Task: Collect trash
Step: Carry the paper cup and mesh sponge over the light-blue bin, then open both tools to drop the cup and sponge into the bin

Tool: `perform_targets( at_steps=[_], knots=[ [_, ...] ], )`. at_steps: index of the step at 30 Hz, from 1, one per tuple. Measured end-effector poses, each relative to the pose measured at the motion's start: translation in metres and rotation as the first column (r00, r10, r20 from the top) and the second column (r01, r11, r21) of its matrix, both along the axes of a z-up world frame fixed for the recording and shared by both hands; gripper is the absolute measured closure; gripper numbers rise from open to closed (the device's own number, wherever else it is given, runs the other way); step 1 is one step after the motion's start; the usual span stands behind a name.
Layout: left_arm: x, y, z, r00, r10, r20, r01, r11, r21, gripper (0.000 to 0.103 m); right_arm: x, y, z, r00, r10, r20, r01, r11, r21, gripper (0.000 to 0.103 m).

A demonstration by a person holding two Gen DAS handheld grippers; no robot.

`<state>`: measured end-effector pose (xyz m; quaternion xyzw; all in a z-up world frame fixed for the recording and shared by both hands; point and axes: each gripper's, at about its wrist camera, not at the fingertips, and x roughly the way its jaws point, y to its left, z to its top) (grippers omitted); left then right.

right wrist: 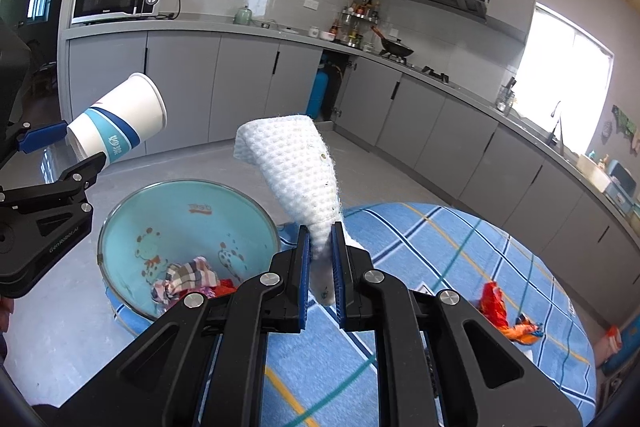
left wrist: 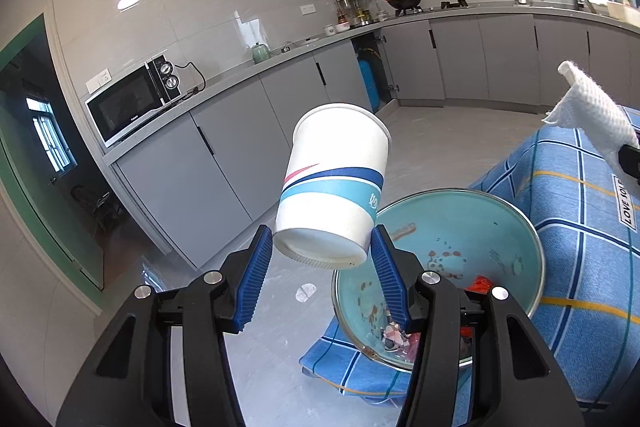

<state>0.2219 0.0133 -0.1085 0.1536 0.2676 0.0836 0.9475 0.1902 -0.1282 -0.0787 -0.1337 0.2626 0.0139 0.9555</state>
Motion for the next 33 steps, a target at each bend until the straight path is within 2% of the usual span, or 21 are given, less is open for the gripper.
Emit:
perform_targets(
  at_steps=[20,21,22,23,29,33],
  knots=[
    [0.013,0.01,-0.006,0.999,0.03,-0.022,-0.03,0.999,-0.015,0.052,0.017,0.02,-0.01,0.998,0.058,-0.027,-0.058,0.998,0.002,0.092],
    [0.013,0.009,-0.007,0.999,0.027,-0.023,-0.027,1.0,-0.015,0.054,0.017,0.02,-0.011,0.998,0.059,-0.027,-0.059,0.998,0.004,0.092],
    [0.013,0.01,-0.007,0.999,0.022,-0.028,-0.023,1.0,-0.017,0.067,0.018,0.02,-0.011,0.998,0.061,-0.028,-0.061,0.998,0.005,0.092],
    [0.014,0.01,-0.009,0.999,0.016,-0.04,-0.017,1.0,-0.026,0.068,0.018,0.02,-0.012,0.998,0.063,-0.03,-0.063,0.998,0.006,0.092],
    [0.021,0.012,-0.024,0.997,0.017,-0.075,-0.019,0.999,-0.03,0.067,0.024,0.023,-0.02,0.996,0.072,-0.047,-0.072,0.997,0.007,0.092],
    [0.021,0.016,-0.02,0.998,0.038,-0.059,-0.04,0.999,-0.035,0.064,0.028,0.024,-0.024,0.995,0.082,-0.06,-0.081,0.997,0.017,0.091]
  ],
)
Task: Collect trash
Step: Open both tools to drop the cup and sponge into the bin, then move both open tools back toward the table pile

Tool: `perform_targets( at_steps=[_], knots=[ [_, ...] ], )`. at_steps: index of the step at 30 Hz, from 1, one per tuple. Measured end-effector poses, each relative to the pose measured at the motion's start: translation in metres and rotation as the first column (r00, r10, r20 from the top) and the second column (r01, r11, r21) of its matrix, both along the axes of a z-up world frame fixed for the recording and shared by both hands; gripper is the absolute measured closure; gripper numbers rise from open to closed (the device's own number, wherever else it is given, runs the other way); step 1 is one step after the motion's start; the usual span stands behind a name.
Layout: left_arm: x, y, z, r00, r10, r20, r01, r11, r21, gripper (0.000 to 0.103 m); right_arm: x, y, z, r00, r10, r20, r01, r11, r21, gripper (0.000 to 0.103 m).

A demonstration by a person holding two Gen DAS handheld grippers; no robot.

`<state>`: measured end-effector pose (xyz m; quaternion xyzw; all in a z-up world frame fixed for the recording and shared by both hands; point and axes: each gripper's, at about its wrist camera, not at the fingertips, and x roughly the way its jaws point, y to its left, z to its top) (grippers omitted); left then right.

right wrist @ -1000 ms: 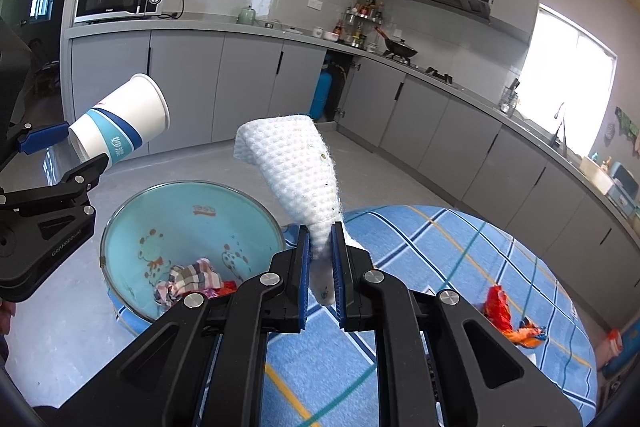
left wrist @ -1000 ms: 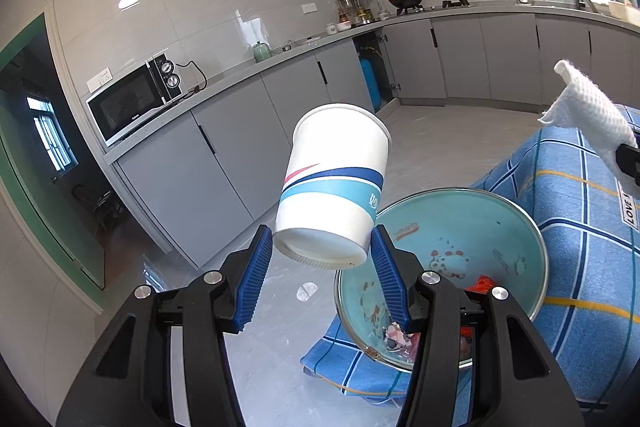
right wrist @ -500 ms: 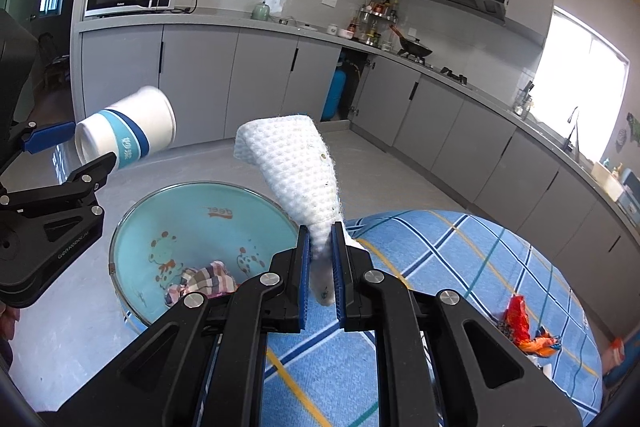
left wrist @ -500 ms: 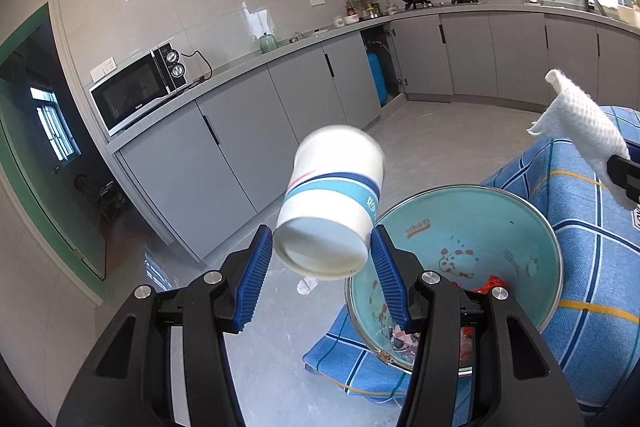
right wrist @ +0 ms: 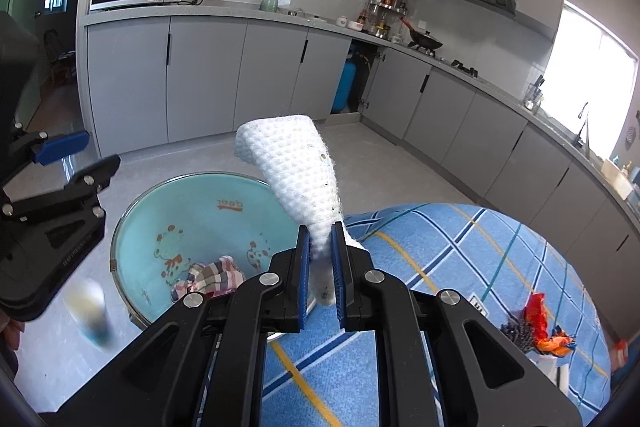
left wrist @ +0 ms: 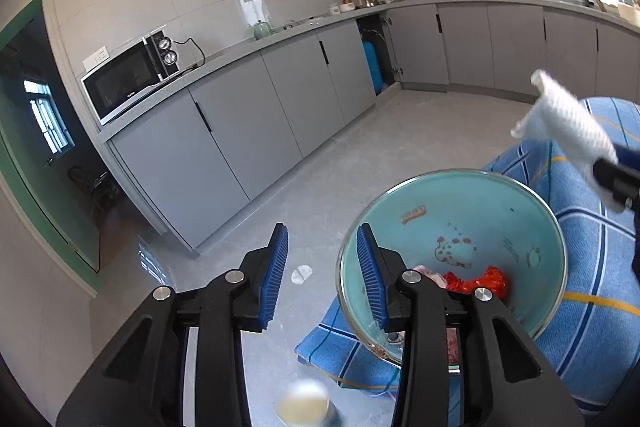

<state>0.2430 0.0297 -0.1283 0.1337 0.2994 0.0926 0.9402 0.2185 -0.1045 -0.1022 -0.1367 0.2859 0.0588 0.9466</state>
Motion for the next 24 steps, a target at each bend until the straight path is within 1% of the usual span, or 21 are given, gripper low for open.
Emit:
perform_targets(
  at_steps=[1,2,4,5,6,7,8,9,10,11,15,17,19,22,24],
  knots=[
    [0.0,0.003,0.002,1.0,0.018,0.011,-0.018,1.0,0.005,0.059,0.001,0.001,-0.001,1.0,0.004,-0.004,-0.004,1.0,0.001,0.091],
    [-0.001,0.005,0.003,0.999,0.027,0.018,-0.027,1.0,0.008,0.052,0.002,0.002,-0.002,1.0,0.007,-0.007,-0.007,1.0,0.004,0.091],
    [-0.001,0.011,0.005,0.998,0.054,0.027,-0.054,0.998,0.01,0.044,0.005,0.004,-0.004,1.0,0.022,-0.017,-0.022,1.0,0.017,0.088],
    [-0.001,0.014,0.007,0.997,0.067,0.034,-0.067,0.998,0.007,0.044,0.006,0.007,-0.005,0.999,0.029,-0.015,-0.029,0.999,0.02,0.086],
    [-0.002,0.016,0.007,0.997,0.072,0.035,-0.072,0.997,0.006,0.044,0.007,0.009,-0.006,0.999,0.039,-0.019,-0.038,0.999,0.021,0.076],
    [-0.002,0.019,0.009,0.996,0.083,0.038,-0.084,0.996,0.009,0.04,0.008,0.012,-0.007,0.998,0.057,-0.027,-0.056,0.998,0.029,0.056],
    [-0.002,0.022,0.01,0.994,0.098,0.047,-0.099,0.995,0.012,0.029,0.008,0.013,-0.006,0.998,0.065,-0.023,-0.064,0.997,0.037,0.046],
    [-0.003,0.024,0.012,0.992,0.114,0.057,-0.115,0.993,0.014,0.023,0.005,0.014,-0.005,0.998,0.061,-0.008,-0.06,0.997,0.039,0.042],
    [-0.004,0.028,0.014,0.989,0.13,0.067,-0.131,0.991,0.015,0.021,0.004,0.012,-0.004,0.999,0.052,-0.006,-0.052,0.998,0.033,0.042],
    [-0.004,0.029,0.015,0.989,0.132,0.069,-0.134,0.991,0.016,0.022,0.003,0.009,-0.003,0.999,0.048,-0.006,-0.048,0.998,0.036,0.042],
    [-0.006,0.024,0.016,0.991,0.118,0.066,-0.118,0.993,0.005,0.02,-0.003,-0.003,0.004,1.0,0.015,0.002,-0.015,0.998,0.054,0.042],
    [-0.009,0.016,0.016,0.994,0.088,0.06,-0.088,0.996,-0.004,0.014,-0.012,-0.011,0.007,1.0,-0.006,0.01,0.006,0.999,0.049,0.041],
    [-0.014,0.005,0.017,0.997,0.05,0.061,-0.049,0.999,-0.017,0.013,-0.023,-0.022,0.009,0.999,-0.033,0.013,0.032,0.998,0.045,0.036],
    [-0.021,-0.018,0.015,0.998,-0.011,0.057,0.011,1.0,-0.004,0.011,-0.038,-0.045,0.011,0.995,-0.095,0.015,0.094,0.994,0.048,0.035],
    [-0.025,-0.033,0.014,0.997,-0.051,0.05,0.052,0.999,-0.014,0.011,-0.049,-0.062,0.011,0.991,-0.136,0.013,0.135,0.99,0.05,0.035]
  ],
)
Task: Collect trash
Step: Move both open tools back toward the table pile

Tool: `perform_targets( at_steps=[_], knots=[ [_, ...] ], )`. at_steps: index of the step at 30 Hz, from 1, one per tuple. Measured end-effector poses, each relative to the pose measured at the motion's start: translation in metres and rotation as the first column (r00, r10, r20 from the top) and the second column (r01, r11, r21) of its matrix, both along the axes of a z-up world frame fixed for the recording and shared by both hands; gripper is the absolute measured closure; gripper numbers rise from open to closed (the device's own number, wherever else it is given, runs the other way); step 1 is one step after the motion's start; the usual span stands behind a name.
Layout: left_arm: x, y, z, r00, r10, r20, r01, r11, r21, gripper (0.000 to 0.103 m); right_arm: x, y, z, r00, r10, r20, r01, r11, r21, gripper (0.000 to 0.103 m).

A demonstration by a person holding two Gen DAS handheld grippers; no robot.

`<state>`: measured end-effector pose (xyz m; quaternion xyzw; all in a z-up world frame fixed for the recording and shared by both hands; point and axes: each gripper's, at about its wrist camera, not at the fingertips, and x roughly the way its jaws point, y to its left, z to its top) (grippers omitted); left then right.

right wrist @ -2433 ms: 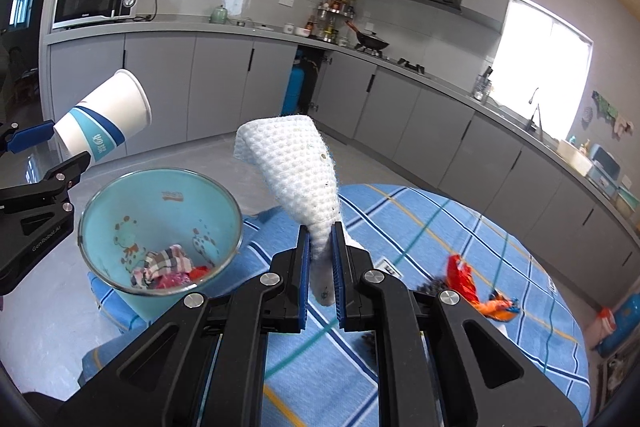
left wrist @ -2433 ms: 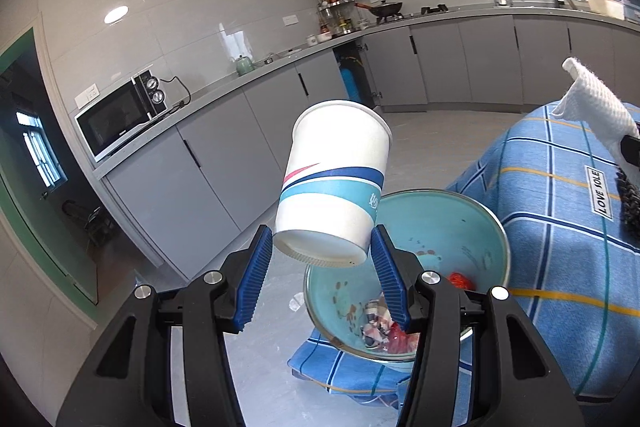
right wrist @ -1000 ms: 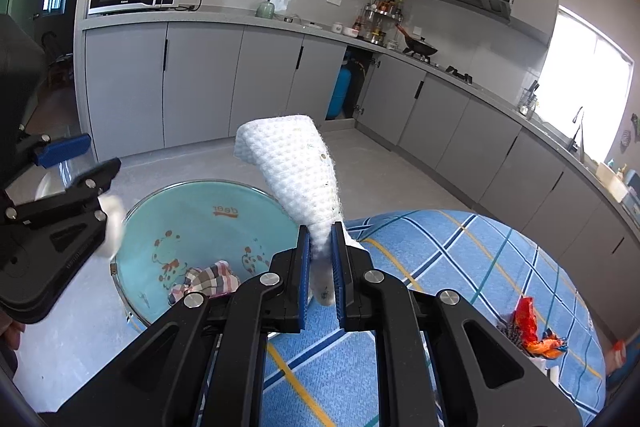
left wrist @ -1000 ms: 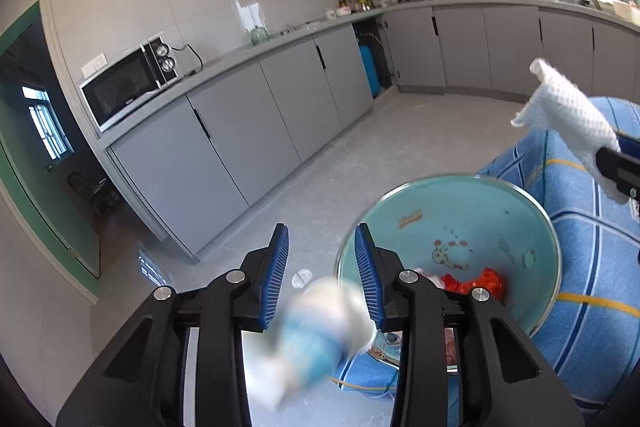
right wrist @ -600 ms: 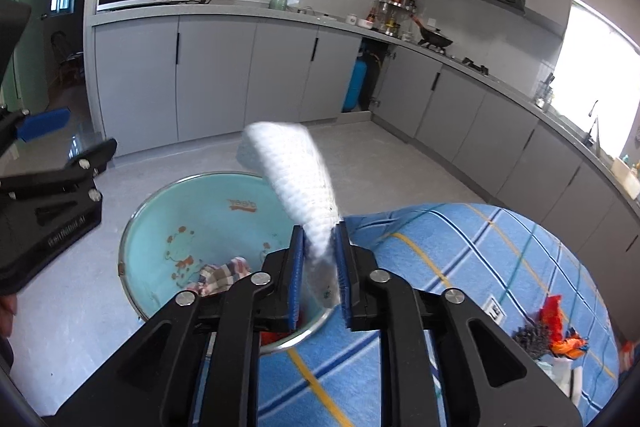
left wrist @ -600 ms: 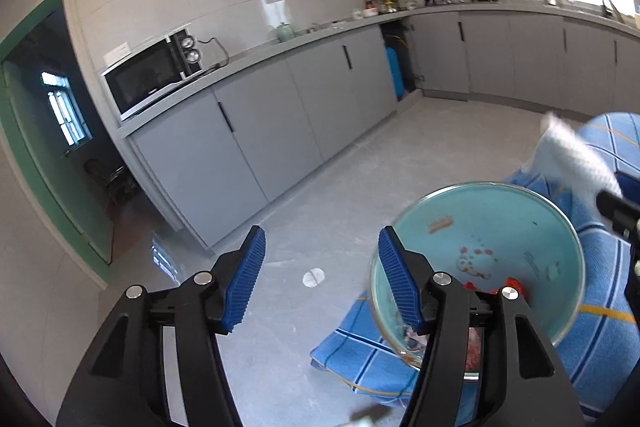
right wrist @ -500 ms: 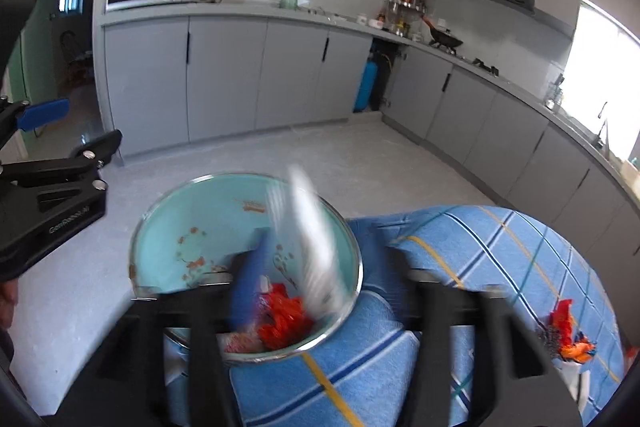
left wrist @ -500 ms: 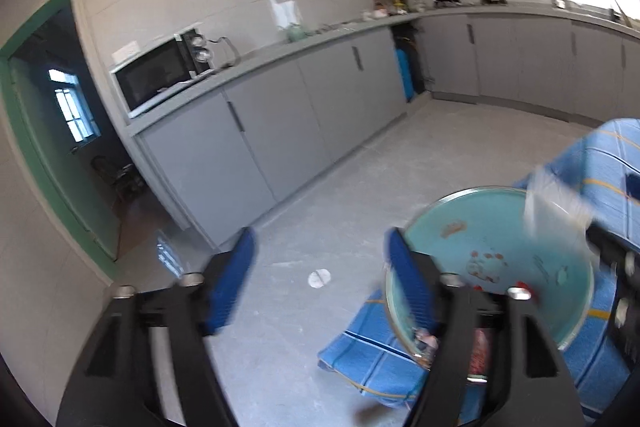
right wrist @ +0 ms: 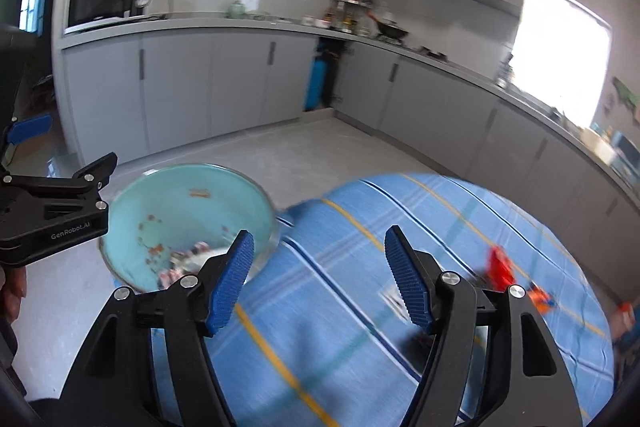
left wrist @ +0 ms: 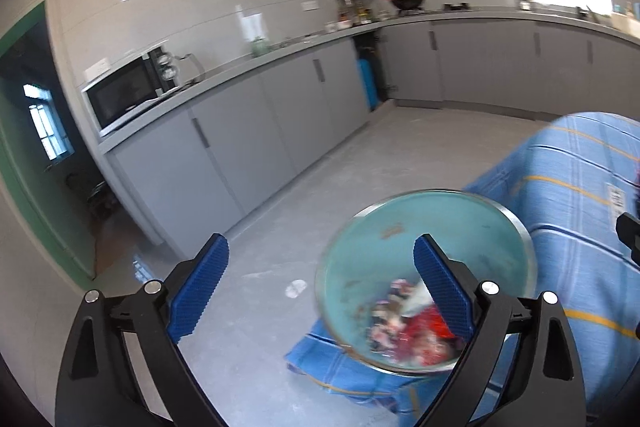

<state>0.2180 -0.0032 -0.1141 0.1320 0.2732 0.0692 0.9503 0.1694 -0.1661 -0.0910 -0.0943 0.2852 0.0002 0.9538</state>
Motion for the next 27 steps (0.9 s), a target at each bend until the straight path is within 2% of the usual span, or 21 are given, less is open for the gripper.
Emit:
perform_targets(
  at_steps=[6,14,22,27],
  knots=[
    [-0.02,-0.06,0.002,0.99,-0.14,0.0,0.14,0.99,0.015,0.009,-0.041,-0.058,-0.005,0.99,-0.14,-0.003,0.139,0.99,-0.02,0.035],
    [-0.045,-0.134,0.002,0.955,-0.298,-0.003,0.298,0.954,0.033,0.006,-0.092,-0.131,-0.025,0.946,-0.323,-0.042,0.324,0.946,0.013,0.032],
    [-0.06,-0.192,-0.006,0.913,-0.407,-0.032,0.408,0.91,0.07,0.006,-0.113,-0.163,-0.034,0.921,-0.385,-0.055,0.388,0.919,0.068,0.028],
    [-0.058,-0.216,-0.007,0.896,-0.443,-0.041,0.445,0.891,0.091,0.006,-0.112,-0.168,-0.036,0.923,-0.379,-0.066,0.384,0.918,0.101,0.028]
  ],
)
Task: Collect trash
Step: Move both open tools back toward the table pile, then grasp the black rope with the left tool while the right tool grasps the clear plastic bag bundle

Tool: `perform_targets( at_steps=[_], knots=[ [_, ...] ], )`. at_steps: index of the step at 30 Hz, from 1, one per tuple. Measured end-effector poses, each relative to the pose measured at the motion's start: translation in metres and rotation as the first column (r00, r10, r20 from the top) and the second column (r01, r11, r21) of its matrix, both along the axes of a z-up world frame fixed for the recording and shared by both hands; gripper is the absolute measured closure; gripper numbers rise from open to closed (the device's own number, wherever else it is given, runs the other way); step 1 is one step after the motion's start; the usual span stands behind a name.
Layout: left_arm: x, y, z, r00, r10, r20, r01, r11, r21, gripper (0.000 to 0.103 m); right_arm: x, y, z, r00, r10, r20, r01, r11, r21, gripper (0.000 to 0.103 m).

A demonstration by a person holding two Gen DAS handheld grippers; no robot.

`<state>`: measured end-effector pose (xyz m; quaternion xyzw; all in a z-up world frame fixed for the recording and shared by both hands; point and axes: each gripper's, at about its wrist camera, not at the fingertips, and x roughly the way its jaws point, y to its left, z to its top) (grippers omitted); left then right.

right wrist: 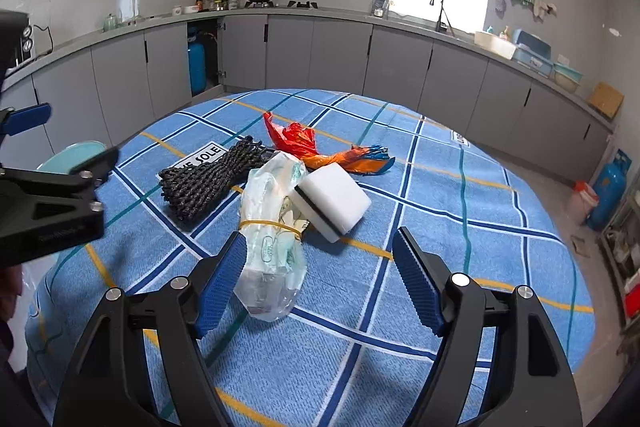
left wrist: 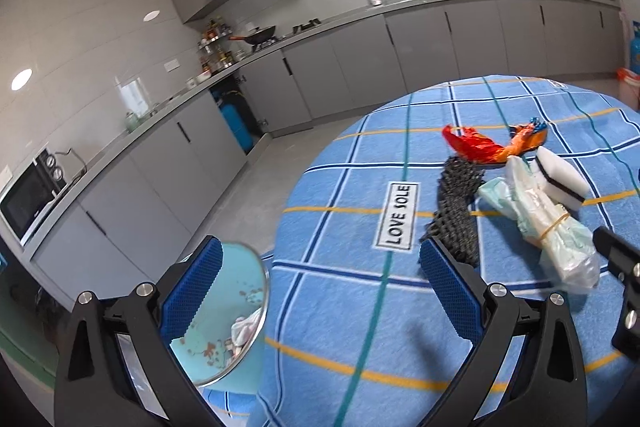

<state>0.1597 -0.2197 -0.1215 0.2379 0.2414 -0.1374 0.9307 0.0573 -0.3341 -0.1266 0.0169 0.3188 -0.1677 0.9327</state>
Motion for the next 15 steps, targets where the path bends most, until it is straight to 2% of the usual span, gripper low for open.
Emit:
perform_targets(
  at_steps=[5,11,14,15],
  knots=[
    [0.008,-0.003,-0.004,1.0,0.011,-0.018,-0.011,1.0,-0.007,0.006,0.01,0.006,-0.004,0.999,0.033,-0.015,-0.032,0.999,0.025,0.028],
    [0.013,-0.007,-0.008,0.999,-0.006,-0.038,0.005,1.0,-0.011,0.006,0.025,0.005,-0.019,0.996,0.035,-0.083,-0.032,0.999,0.041,0.03],
    [0.014,-0.013,-0.009,0.999,-0.02,-0.042,0.02,1.0,-0.016,0.006,0.028,0.003,-0.025,0.993,0.052,-0.106,-0.046,0.997,0.062,0.04],
    [0.015,-0.015,-0.01,0.999,-0.023,-0.043,0.023,1.0,-0.017,0.006,0.028,0.003,-0.026,0.992,0.057,-0.114,-0.049,0.997,0.066,0.048]
  ],
)
